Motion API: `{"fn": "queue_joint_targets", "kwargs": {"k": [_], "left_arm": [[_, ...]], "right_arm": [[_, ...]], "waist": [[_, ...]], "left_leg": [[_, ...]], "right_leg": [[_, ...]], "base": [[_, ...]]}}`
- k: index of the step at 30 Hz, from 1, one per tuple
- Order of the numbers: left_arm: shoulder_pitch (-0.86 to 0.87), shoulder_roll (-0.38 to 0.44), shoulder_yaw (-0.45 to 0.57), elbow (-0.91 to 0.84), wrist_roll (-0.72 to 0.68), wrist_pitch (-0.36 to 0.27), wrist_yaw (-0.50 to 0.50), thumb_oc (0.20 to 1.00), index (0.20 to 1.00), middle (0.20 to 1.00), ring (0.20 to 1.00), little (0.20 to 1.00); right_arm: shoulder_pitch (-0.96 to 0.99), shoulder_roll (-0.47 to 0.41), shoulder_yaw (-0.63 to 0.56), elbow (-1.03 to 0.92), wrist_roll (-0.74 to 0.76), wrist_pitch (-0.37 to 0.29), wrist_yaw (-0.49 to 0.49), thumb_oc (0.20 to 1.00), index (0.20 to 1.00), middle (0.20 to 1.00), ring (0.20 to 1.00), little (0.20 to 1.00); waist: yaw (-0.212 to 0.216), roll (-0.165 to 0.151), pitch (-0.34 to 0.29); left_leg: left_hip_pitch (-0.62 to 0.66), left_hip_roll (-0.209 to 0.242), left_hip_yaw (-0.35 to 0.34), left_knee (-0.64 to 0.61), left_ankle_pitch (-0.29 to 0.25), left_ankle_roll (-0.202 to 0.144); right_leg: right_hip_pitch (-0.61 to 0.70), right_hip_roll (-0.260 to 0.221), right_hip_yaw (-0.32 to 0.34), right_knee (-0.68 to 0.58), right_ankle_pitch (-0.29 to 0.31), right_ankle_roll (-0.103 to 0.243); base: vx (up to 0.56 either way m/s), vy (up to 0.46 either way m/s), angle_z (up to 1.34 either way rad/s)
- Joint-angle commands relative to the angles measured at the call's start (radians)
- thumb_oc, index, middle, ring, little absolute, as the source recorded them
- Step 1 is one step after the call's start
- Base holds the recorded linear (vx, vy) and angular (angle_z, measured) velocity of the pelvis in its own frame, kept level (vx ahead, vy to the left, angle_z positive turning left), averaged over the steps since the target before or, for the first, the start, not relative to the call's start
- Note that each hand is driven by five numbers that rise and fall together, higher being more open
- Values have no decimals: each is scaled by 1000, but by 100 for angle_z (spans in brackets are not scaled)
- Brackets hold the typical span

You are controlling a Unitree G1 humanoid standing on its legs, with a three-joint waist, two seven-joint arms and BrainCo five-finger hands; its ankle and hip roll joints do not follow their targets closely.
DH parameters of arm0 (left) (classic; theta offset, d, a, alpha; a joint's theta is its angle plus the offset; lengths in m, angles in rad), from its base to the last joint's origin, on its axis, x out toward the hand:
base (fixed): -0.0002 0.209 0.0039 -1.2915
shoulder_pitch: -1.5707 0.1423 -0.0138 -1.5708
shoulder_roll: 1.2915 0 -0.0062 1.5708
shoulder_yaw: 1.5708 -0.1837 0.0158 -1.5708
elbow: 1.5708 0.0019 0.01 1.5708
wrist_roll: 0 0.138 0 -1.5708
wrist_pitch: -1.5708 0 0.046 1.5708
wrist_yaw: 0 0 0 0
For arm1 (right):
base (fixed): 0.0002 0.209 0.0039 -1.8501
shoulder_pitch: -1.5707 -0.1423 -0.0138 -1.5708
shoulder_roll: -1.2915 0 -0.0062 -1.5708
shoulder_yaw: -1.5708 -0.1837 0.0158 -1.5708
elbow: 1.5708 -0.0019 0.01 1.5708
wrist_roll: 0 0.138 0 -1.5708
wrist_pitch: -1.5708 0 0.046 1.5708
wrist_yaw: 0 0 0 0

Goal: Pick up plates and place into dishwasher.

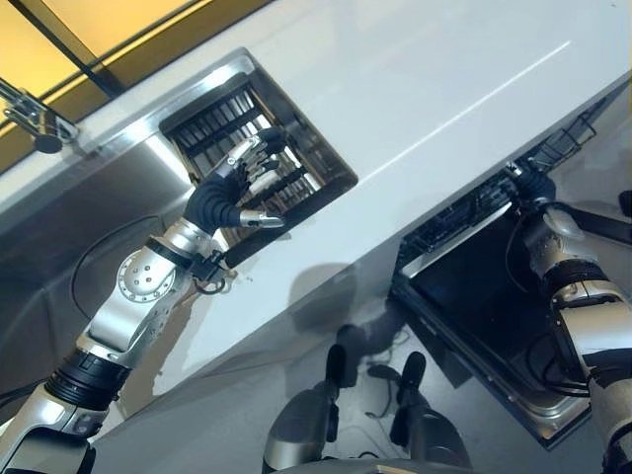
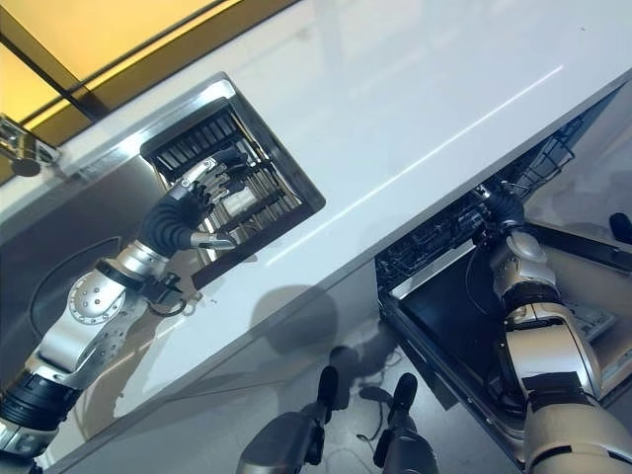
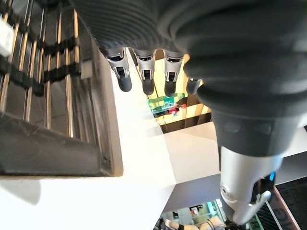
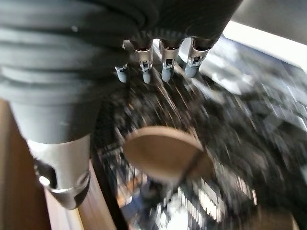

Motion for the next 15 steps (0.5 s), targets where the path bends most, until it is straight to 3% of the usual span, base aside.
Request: {"fn": "queue_joint_targets", "kwargs": {"k": [1, 4, 7, 12, 15], "left_arm": [[-5, -19, 7, -15, 69, -72, 15, 1000, 1000, 1000, 1000, 1000], [-4, -78, -40, -4, 152, -74, 58, 1000, 1000, 1000, 1000, 1000], [-5, -117, -79, 2, 185, -87, 97, 1000, 1000, 1000, 1000, 1000], [0, -148, -108, 4, 209, -115, 125, 1000, 1000, 1000, 1000, 1000], [-9, -161, -117, 7, 215, -120, 141, 1000, 1000, 1000, 1000, 1000]], "right_arm": [[102, -84, -31, -140, -206, -75, -312, 1000, 1000, 1000, 1000, 1000], [249, -64, -99, -234, -383, -52, -601, 1000, 1000, 1000, 1000, 1000], [314, -62, -155, -266, -447, -40, -743, 1000, 1000, 1000, 1000, 1000], [383, -52, -260, -214, -388, -72, -812, 1000, 1000, 1000, 1000, 1000], [409, -45, -321, -99, -267, -101, -741, 1000, 1000, 1000, 1000, 1000]], "waist": [[-26, -33, 16], [-62, -62, 49], [-87, -66, 56], [-113, -61, 54], [-118, -57, 52]], "left_leg": [[-130, -47, 88, 308, -205, 73], [-173, -48, 104, 491, -314, 105], [-202, -54, 111, 594, -380, 126], [-231, -50, 118, 718, -457, 152], [-242, -49, 119, 796, -506, 167]], "right_leg": [[-94, -28, 20, 337, -236, 14], [-121, -33, 41, 494, -305, -6], [-144, -37, 58, 589, -351, -20], [-180, -56, 90, 713, -410, -34], [-198, -66, 102, 792, -452, -44]], "base": [[-78, 70, -33], [-47, 72, -27], [-57, 116, -10], [-66, 114, -10], [-20, 84, -5]]}}
